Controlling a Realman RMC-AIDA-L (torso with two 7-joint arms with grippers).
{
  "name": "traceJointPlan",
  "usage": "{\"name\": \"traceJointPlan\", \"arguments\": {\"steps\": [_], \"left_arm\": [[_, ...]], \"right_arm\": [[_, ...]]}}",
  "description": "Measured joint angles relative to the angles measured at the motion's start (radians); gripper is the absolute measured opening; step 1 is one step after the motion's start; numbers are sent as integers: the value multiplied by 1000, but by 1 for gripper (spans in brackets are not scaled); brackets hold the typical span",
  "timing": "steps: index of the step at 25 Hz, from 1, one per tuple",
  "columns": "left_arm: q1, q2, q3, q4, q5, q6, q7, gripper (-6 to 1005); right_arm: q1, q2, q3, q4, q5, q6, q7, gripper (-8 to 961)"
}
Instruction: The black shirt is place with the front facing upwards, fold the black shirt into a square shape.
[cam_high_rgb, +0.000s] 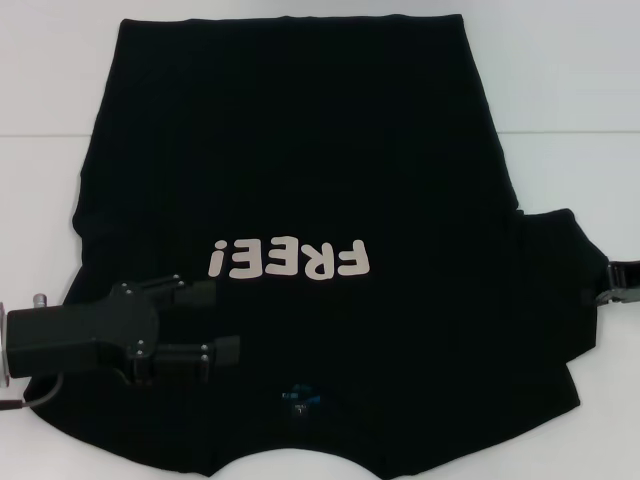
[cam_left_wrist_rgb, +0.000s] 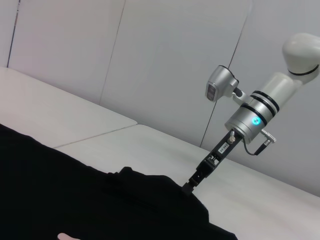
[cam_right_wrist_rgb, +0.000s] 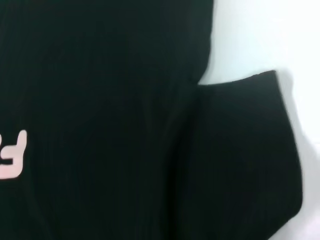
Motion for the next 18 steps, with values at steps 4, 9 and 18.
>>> {"name": "traceJointPlan", "arguments": {"steps": [4, 9, 18], "left_arm": [[0, 1, 0, 0, 0, 0, 0, 882], [1, 3, 0, 0, 0, 0, -12, 879], [1, 3, 0, 0, 0, 0, -14, 875]], "right_arm": [[-17, -9, 15, -31, 8, -5, -1, 40], [-45, -25, 59, -91, 20, -43, -4, 36], [-35, -33, 81, -153, 65, -95, -42, 34]]}}
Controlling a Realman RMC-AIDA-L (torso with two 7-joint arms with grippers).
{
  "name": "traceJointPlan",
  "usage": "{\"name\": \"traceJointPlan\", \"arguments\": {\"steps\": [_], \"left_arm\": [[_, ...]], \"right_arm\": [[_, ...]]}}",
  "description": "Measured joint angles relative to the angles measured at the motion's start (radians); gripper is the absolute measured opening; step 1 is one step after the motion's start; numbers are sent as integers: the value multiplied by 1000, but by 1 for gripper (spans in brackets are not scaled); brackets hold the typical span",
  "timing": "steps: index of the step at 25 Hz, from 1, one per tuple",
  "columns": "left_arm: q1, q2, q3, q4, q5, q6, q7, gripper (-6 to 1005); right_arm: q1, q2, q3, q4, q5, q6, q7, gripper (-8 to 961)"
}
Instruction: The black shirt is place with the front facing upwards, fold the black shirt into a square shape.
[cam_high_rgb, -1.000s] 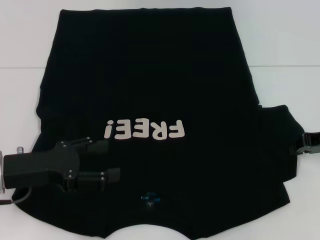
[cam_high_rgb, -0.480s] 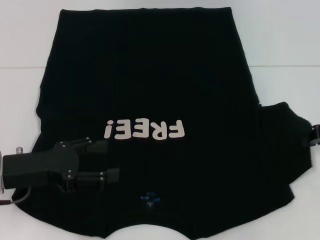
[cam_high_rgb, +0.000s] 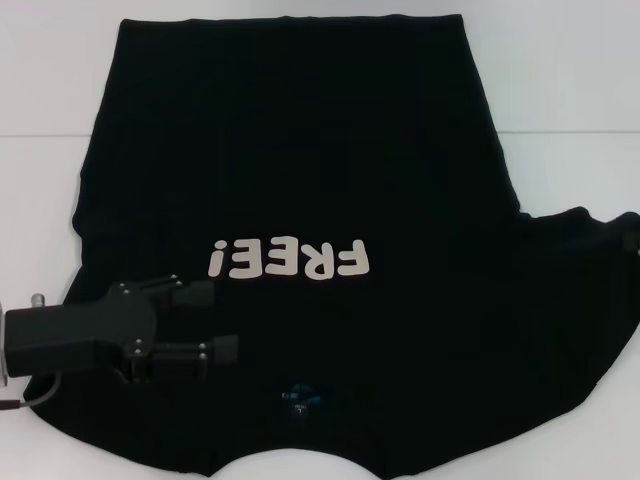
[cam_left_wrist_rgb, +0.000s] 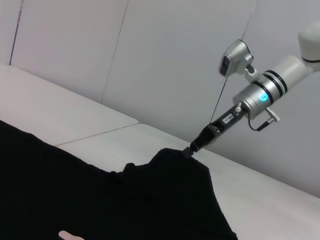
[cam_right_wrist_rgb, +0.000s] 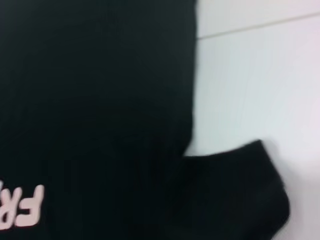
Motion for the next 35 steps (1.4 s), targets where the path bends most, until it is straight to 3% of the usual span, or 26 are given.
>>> {"name": "traceJointPlan", "arguments": {"steps": [4, 13, 25, 30, 35], "left_arm": [[0, 0, 0, 0, 0, 0, -1, 872], [0, 0, 0, 0, 0, 0, -2, 868], [-2, -1, 0, -1, 0, -1, -2, 862], [-1, -2, -2, -7, -10, -2, -20, 859], [-2, -2, -14, -8, -15, -7, -65, 856]], "right_arm": [[48, 19, -47, 10, 1, 1, -13, 35], [115, 88, -97, 7, 27, -6, -52, 36], [107, 102, -116, 32, 176, -9, -117, 40], [48, 91, -92, 74, 460, -82, -273, 214], [-44, 87, -77, 162, 783, -135, -530, 327]]}}
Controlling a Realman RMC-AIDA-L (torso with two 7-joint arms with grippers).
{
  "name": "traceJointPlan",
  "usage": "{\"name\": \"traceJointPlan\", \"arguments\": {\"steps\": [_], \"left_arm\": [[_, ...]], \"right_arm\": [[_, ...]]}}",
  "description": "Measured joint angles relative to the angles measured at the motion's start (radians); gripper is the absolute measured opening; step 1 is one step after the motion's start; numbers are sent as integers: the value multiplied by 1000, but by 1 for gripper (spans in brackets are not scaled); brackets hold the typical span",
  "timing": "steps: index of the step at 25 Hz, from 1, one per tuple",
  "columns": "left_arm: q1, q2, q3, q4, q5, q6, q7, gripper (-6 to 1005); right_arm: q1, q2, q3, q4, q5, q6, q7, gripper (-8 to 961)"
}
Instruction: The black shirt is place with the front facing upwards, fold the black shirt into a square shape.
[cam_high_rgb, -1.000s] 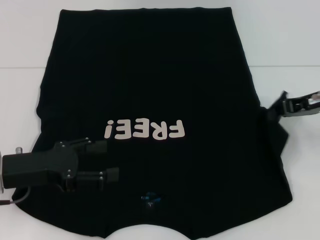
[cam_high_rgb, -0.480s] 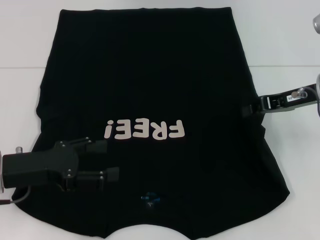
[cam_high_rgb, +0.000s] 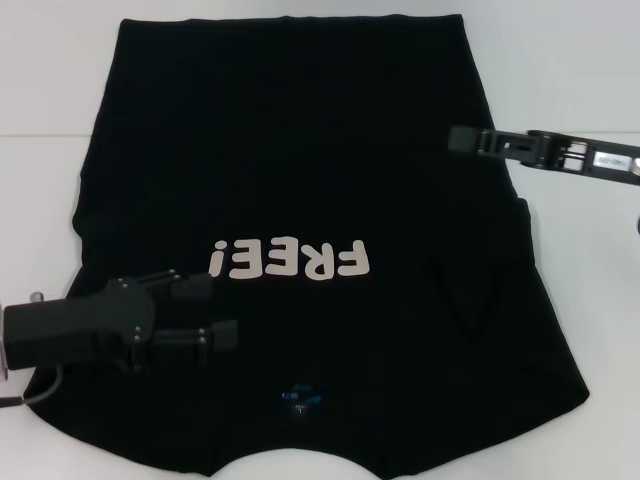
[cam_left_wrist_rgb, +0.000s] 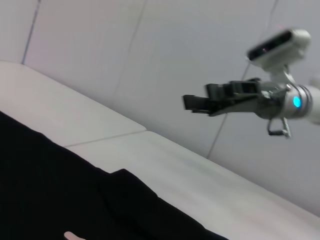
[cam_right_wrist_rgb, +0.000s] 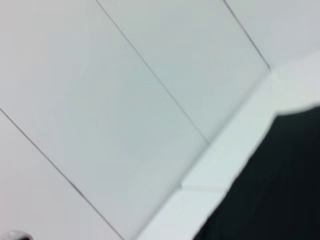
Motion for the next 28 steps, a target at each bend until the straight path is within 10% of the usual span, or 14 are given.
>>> {"name": "traceJointPlan", "arguments": {"steps": [6, 17, 28], "left_arm": [[2, 9, -86, 0, 0, 6, -134, 853], [13, 111, -117, 129, 148, 16, -783, 848], [-76, 166, -111, 254, 558, 32, -1171, 842]], "right_arm": [[-73, -5, 4, 28, 38, -13, -176, 462], [-240, 38, -1, 35, -34, -102, -763, 775], [-285, 79, -2, 48, -129, -86, -1000, 775]]}}
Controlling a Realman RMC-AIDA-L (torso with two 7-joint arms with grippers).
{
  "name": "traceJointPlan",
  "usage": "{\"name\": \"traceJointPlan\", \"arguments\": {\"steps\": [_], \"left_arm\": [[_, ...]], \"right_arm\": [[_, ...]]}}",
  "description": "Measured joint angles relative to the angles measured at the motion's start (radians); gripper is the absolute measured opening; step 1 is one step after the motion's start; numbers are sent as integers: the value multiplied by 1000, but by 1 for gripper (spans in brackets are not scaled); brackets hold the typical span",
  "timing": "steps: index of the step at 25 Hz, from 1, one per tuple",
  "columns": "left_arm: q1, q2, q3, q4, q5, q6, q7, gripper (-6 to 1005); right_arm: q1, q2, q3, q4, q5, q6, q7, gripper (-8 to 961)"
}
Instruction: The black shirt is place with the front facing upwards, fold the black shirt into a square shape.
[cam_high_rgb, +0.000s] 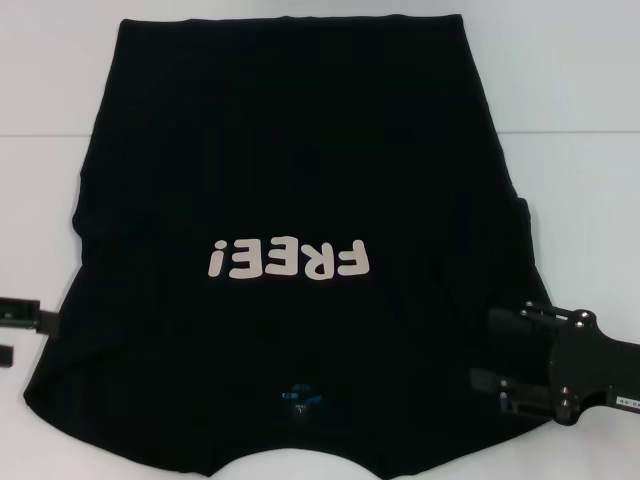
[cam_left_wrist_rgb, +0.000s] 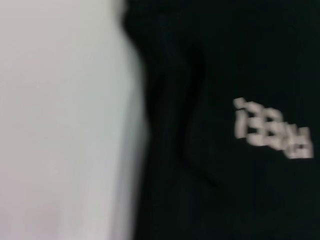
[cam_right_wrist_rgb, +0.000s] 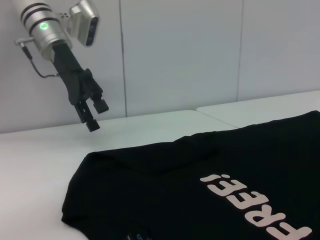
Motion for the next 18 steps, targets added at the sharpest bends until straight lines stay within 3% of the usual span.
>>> {"name": "traceJointPlan", "arguments": {"steps": [5, 18], "left_arm": [[-46, -10, 3, -30, 146, -31, -42, 839], [-49, -45, 36, -69, 172, -116, -34, 833]], "right_arm": [[-2, 0, -1, 3, -4, 1, -14, 775], [-2, 0, 7, 2, -5, -3, -27, 775]]}}
